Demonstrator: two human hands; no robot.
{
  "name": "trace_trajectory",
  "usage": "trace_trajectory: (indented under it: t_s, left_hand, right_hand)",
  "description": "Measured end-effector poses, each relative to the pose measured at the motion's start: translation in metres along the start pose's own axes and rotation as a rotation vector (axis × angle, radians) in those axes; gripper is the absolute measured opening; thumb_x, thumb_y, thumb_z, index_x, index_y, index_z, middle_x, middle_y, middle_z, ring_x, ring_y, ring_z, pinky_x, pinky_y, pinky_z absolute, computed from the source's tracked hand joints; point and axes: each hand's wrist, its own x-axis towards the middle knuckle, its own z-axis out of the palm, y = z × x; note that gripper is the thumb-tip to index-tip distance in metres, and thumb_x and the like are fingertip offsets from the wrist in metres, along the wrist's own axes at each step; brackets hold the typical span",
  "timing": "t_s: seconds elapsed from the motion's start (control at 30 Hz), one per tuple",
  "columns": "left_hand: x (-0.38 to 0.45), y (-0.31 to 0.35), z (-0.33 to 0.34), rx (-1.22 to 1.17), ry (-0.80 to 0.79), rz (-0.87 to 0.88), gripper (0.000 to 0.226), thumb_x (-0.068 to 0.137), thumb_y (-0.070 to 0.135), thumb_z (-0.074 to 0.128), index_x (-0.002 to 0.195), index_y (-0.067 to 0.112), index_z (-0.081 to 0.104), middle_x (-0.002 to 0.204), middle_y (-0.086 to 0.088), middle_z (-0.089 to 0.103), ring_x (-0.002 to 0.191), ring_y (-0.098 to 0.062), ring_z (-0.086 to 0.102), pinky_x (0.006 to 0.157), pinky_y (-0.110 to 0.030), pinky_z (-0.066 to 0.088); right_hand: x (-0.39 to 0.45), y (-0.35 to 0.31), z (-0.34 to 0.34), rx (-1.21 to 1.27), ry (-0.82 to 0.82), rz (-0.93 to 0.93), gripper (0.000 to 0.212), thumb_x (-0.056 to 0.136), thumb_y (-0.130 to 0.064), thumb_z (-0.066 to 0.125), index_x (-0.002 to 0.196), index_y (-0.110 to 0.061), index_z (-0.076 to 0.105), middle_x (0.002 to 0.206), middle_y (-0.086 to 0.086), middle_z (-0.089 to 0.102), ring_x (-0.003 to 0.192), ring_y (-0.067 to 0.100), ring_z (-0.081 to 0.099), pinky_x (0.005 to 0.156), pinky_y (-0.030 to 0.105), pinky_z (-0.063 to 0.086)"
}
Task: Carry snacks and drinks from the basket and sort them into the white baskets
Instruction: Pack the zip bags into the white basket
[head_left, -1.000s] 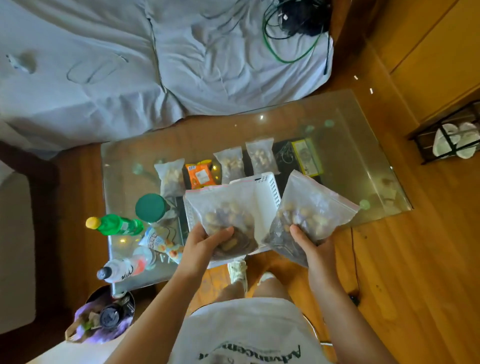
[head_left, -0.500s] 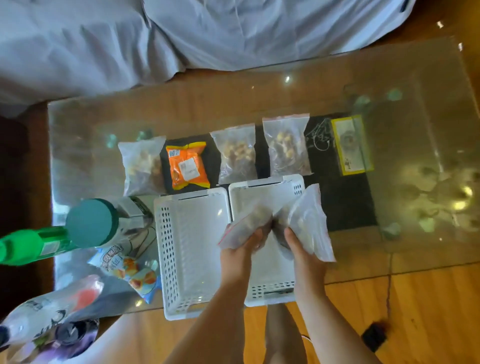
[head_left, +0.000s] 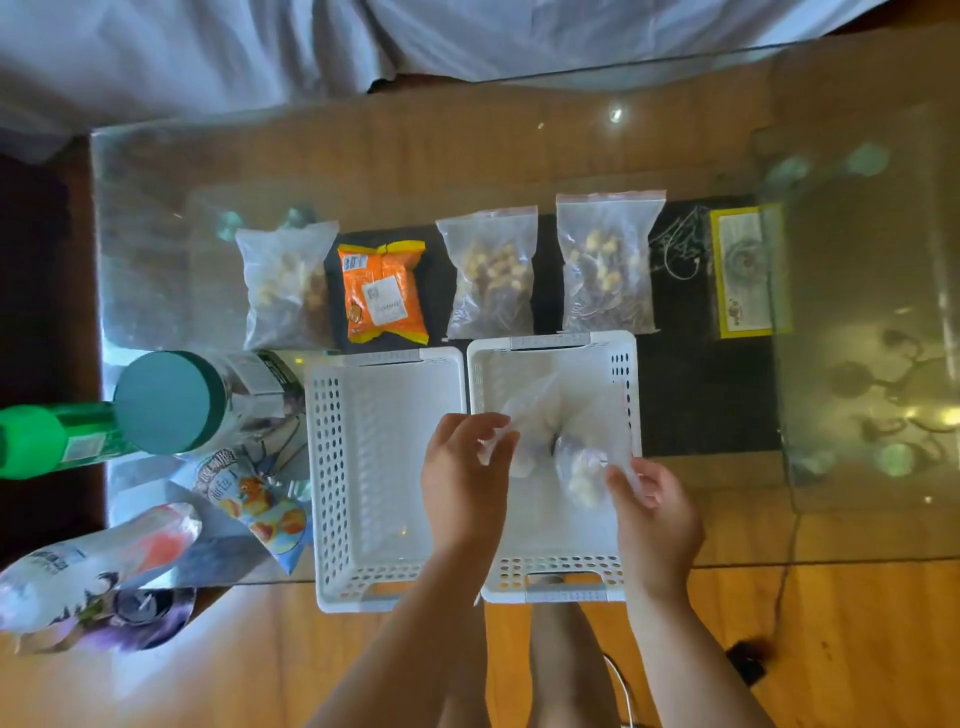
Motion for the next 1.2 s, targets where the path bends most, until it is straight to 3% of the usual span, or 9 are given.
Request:
trace_trajectory:
  t_s: [0.13,0.3,0.53,0.6,0.7,0.8,0.97,1.1,1.2]
  left_hand:
    - [-0.008,0.007,0.000,-0.037,-0.008,-0.083,0.010,0.078,0.015,0.071,0.072,0.023,0.071,0.070,0.011,0.060,0.064,0.000,0.055,0.057,-0.004,0.037]
    - [-0.031,0.021,0.001,-0.211,0.005,-0.071,0.028,0.076,0.015,0.074,0.063,0.036,0.061,0.070,0.004,0.067,0.064,-0.003,0.057,0.059,-0.003,0.039]
    - [-0.029,0.013,0.009,-0.069,-0.056,-0.173,0.018,0.077,0.019,0.072,0.085,0.032,0.061,0.087,0.008,0.059,0.071,-0.003,0.054,0.061,-0.013,0.038]
    - [-0.021,0.012,0.012,0.004,-0.074,-0.128,0.017,0.078,0.019,0.070,0.095,0.020,0.069,0.092,0.006,0.058,0.075,-0.010,0.056,0.063,-0.015,0.035]
    - [-0.009,0.018,0.011,0.111,-0.087,-0.013,0.016,0.084,0.017,0.065,0.074,0.005,0.070,0.082,-0.004,0.062,0.075,-0.026,0.059,0.061,-0.022,0.032]
    - [0.002,0.028,0.002,0.182,-0.142,0.114,0.017,0.086,0.019,0.063,0.079,0.006,0.073,0.082,-0.009,0.067,0.075,-0.029,0.060,0.063,-0.030,0.042]
    - [0.029,0.053,-0.006,0.343,-0.251,0.278,0.021,0.089,0.029,0.058,0.096,0.017,0.074,0.096,-0.005,0.070,0.088,-0.029,0.062,0.071,-0.036,0.049]
    - [0.056,0.070,-0.007,0.472,-0.408,0.365,0.021,0.089,0.032,0.058,0.101,0.024,0.073,0.105,0.000,0.070,0.098,-0.025,0.062,0.077,-0.035,0.049]
    - [0.070,0.073,-0.008,0.574,-0.508,0.415,0.021,0.089,0.034,0.059,0.105,0.029,0.071,0.108,0.003,0.069,0.101,-0.022,0.061,0.072,-0.029,0.043]
  right_hand:
    - [0.000,-0.006,-0.004,-0.004,-0.013,0.016,0.020,0.088,-0.025,0.060,0.095,-0.006,0.063,0.093,0.008,0.069,0.087,0.026,0.065,0.060,0.021,0.047]
    - [-0.022,-0.021,-0.014,0.004,-0.028,-0.165,0.014,0.085,-0.033,0.062,0.078,-0.022,0.060,0.076,-0.006,0.067,0.074,0.017,0.067,0.061,0.032,0.055]
    - [-0.001,-0.013,-0.022,-0.223,-0.133,-0.085,0.025,0.080,-0.026,0.070,0.099,-0.017,0.058,0.094,0.002,0.064,0.083,0.019,0.061,0.067,0.034,0.056]
    - [0.010,-0.017,-0.017,-0.234,-0.150,-0.103,0.025,0.080,-0.025,0.070,0.099,-0.010,0.061,0.087,0.006,0.065,0.078,0.023,0.061,0.064,0.035,0.054]
    - [0.015,-0.022,-0.015,-0.252,-0.168,-0.178,0.024,0.085,-0.022,0.064,0.070,-0.005,0.056,0.064,0.014,0.060,0.060,0.031,0.057,0.051,0.033,0.042]
    - [0.007,-0.033,-0.023,-0.241,-0.173,-0.267,0.030,0.085,-0.021,0.065,0.061,-0.008,0.052,0.057,0.011,0.057,0.052,0.026,0.053,0.048,0.024,0.034]
    - [-0.006,-0.051,-0.039,-0.389,-0.253,-0.436,0.023,0.082,-0.026,0.066,0.063,-0.018,0.055,0.058,-0.007,0.054,0.051,0.010,0.054,0.045,0.012,0.030]
    - [-0.002,-0.064,-0.039,-0.635,-0.364,-0.559,0.008,0.080,-0.015,0.069,0.074,-0.011,0.071,0.070,0.004,0.067,0.058,0.019,0.061,0.048,0.025,0.048]
    - [0.005,-0.070,-0.031,-0.717,-0.468,-0.624,0.009,0.083,-0.018,0.066,0.085,-0.014,0.074,0.076,0.003,0.066,0.068,0.019,0.060,0.055,0.024,0.043]
